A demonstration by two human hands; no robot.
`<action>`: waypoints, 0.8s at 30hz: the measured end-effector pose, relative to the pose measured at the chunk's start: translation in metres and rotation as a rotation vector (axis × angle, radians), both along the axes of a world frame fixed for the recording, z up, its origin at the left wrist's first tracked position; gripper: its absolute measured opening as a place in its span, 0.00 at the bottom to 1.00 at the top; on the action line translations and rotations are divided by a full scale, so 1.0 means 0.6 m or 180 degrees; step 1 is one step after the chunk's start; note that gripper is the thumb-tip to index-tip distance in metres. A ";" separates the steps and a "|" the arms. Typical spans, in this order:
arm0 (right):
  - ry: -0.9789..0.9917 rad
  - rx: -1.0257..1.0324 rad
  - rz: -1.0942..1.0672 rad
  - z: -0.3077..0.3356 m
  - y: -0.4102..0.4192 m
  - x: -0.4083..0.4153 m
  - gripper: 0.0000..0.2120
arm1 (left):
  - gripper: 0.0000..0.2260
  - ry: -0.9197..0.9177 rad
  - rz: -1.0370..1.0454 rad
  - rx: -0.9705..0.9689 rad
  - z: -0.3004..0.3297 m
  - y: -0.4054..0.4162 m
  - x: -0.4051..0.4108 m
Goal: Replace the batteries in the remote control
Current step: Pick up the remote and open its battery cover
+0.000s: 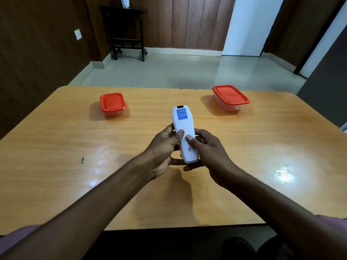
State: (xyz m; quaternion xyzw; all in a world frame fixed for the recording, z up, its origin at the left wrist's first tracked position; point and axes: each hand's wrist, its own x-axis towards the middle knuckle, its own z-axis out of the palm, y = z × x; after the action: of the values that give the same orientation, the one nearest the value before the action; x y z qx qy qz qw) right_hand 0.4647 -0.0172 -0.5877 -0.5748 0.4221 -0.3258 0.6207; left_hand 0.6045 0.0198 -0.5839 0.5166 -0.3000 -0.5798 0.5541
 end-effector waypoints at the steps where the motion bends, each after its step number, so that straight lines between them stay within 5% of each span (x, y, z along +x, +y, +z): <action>1: -0.0052 0.0020 -0.0001 -0.001 -0.001 0.001 0.16 | 0.16 0.0049 0.0058 -0.0044 -0.003 0.000 -0.003; 21: -0.0151 -0.0160 0.0211 -0.011 -0.006 0.026 0.17 | 0.23 0.0051 0.0624 -0.0524 -0.016 0.007 -0.002; 24: 0.0379 -0.0825 0.0237 -0.004 -0.008 0.031 0.17 | 0.22 0.0108 0.0723 -0.0428 -0.014 0.002 -0.001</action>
State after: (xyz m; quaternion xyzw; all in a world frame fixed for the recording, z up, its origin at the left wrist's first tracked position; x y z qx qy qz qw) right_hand 0.4832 -0.0220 -0.5902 -0.6836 0.3910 -0.3197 0.5268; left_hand 0.6036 0.0211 -0.5920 0.4990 -0.2683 -0.5006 0.6545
